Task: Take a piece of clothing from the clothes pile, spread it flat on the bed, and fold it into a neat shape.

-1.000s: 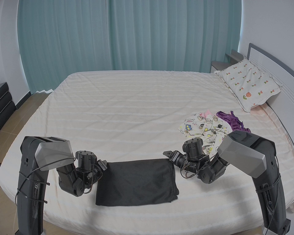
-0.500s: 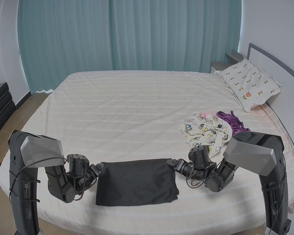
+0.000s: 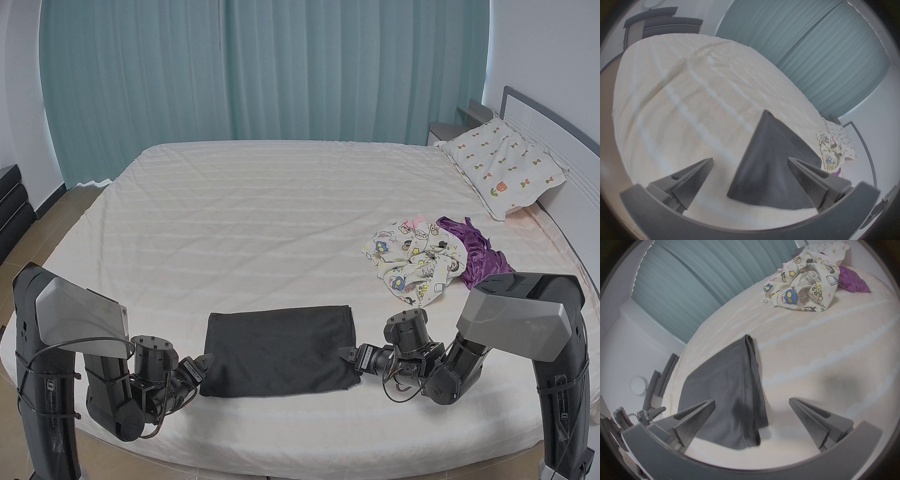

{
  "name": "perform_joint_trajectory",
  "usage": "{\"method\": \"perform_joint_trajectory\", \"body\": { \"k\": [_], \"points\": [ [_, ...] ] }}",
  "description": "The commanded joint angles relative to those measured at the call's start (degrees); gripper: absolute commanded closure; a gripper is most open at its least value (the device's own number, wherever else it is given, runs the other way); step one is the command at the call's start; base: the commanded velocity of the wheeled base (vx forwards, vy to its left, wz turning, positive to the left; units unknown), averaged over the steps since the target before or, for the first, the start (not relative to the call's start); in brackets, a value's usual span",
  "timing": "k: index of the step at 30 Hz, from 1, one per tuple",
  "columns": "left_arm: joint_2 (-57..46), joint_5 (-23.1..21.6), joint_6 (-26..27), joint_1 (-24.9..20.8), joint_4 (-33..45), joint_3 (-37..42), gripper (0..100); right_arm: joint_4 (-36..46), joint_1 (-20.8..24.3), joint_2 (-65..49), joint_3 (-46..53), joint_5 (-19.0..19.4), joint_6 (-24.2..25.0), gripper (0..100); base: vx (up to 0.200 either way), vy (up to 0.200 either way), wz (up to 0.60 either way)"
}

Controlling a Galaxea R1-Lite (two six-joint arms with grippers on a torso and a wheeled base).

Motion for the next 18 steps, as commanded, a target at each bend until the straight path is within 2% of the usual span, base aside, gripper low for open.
{"method": "perform_joint_trajectory", "body": {
  "k": [1,11,12,18],
  "points": [
    [0.03,-0.61,-0.02,-1.44,-0.63,1.84,0,0.15,1.0,0.69,0.44,-0.24,-2.28,0,0.0,0.0,0.0],
    [0.82,-0.61,0.07,-1.62,-1.25,1.84,0,0.41,2.05,2.54,-2.28,-0.15,-3.33,0,0.0,0.0,0.0],
    [0.82,-0.61,0.07,-1.62,-1.33,1.84,0,0.41,2.05,2.54,-2.28,-0.24,-3.33,100,0.0,0.0,0.0],
    [0.82,-0.61,0.07,-1.62,-1.33,1.84,0,0.59,2.23,1.92,-1.49,-0.24,-3.07,100,0.0,0.0,0.0]
  ]
}}
